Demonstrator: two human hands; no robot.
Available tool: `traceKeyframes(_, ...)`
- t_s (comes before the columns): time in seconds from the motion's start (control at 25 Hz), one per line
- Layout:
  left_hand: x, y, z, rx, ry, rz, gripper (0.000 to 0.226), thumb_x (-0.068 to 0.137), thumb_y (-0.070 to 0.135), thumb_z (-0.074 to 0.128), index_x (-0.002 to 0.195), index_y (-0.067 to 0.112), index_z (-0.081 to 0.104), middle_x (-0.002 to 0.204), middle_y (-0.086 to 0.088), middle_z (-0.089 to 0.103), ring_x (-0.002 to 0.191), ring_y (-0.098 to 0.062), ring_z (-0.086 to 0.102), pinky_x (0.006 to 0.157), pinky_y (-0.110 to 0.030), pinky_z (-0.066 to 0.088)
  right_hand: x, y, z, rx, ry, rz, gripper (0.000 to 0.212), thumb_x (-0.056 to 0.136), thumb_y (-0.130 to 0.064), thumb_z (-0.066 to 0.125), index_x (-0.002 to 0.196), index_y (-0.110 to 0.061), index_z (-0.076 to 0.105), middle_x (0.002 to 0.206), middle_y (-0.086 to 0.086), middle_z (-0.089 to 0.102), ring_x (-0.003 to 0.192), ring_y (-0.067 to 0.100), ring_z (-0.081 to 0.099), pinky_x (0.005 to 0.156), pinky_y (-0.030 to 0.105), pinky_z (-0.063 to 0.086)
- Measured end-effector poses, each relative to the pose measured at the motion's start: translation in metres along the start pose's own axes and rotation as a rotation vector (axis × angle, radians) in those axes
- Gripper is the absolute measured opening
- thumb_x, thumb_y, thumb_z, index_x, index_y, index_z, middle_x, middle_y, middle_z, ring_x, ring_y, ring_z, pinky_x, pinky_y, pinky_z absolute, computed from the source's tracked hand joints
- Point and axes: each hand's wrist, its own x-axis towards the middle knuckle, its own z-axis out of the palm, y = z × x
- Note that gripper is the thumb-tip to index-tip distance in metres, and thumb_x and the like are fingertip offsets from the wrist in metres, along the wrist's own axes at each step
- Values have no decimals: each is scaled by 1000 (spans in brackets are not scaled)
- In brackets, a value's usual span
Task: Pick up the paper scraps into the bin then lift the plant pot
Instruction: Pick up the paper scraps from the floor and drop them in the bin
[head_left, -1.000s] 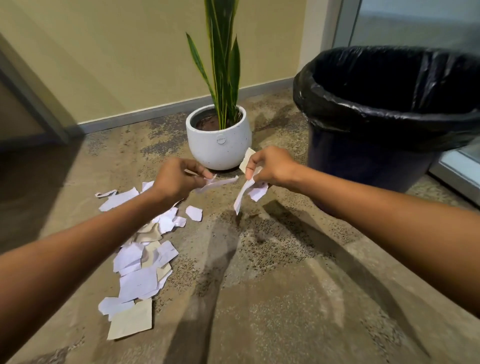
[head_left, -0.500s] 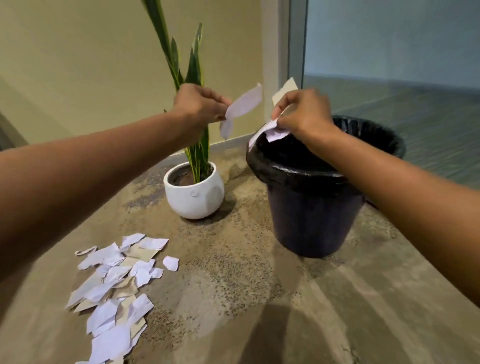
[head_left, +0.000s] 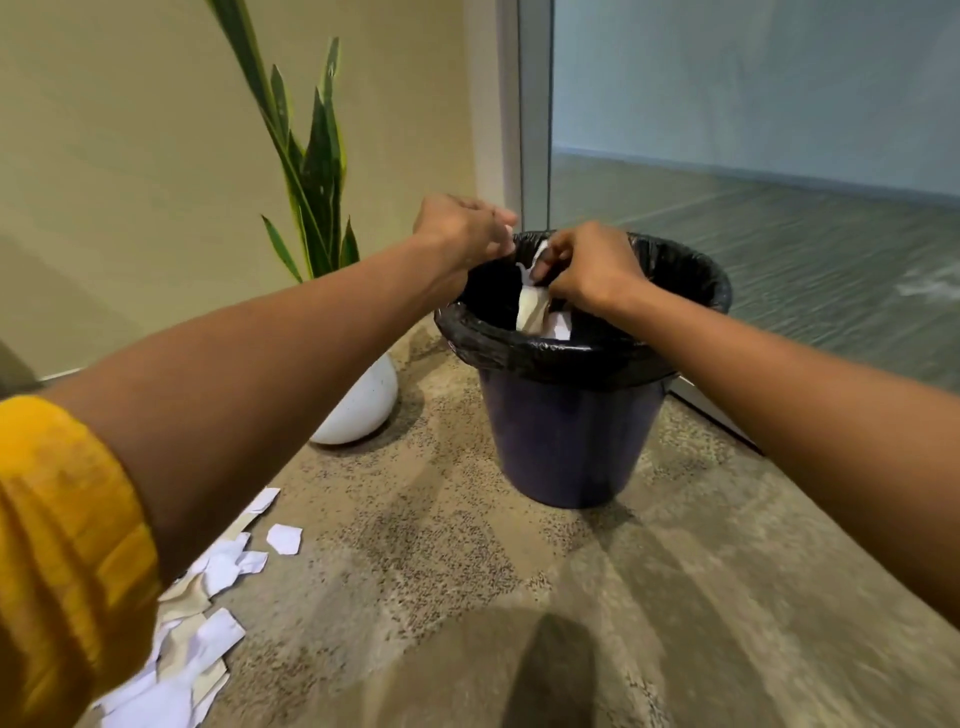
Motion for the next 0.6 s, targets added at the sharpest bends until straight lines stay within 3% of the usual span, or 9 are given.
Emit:
traceKeyframes(0.12, -1, -7, -7, 26, 17, 2, 23, 83, -15, 53, 71, 4, 61, 85, -7, 61, 80, -20, 62, 79, -26, 59, 1, -5, 6, 51, 30, 16, 30, 76, 9, 58, 74, -17, 73, 73, -1, 66, 75, 17, 63, 79, 36, 58)
traceKeyframes(0.24, -13, -9, -23, 127, -21, -2, 22, 84, -13, 53, 76, 5, 63, 86, -11, 61, 81, -21, 63, 83, -28, 58, -1, -15, 13, 98, 41, 10, 34, 76, 5, 60, 60, -24, 65, 74, 0, 67, 77, 18, 65, 82, 39, 58)
traceKeyframes(0.32, -28, -10, -44, 236, -110, 3, 15, 84, -9, 56, 83, 3, 65, 88, -15, 63, 81, -21, 65, 80, -28, 59, -9, -28, 21, 126, 31, -60, 29, 76, 1, 63, 60, -24, 66, 72, 0, 69, 77, 17, 68, 83, 38, 58)
traceKeyframes(0.48, -56, -29, -94, 281, -158, -10, 16, 84, -8, 58, 100, -6, 63, 84, -14, 65, 75, -19, 66, 67, -24, 61, -31, -61, 48, 101, -24, -227, 16, 78, -5, 65, 75, -19, 74, 76, 1, 70, 69, 9, 65, 73, 26, 55)
traceKeyframes(0.6, -70, -55, -127, 259, -93, -15, 9, 84, -9, 58, 88, -3, 63, 77, -11, 63, 70, -17, 63, 65, -23, 59, -49, -82, 81, 136, -164, -283, 17, 80, -3, 65, 76, -18, 73, 74, -2, 67, 53, -3, 58, 53, 9, 45)
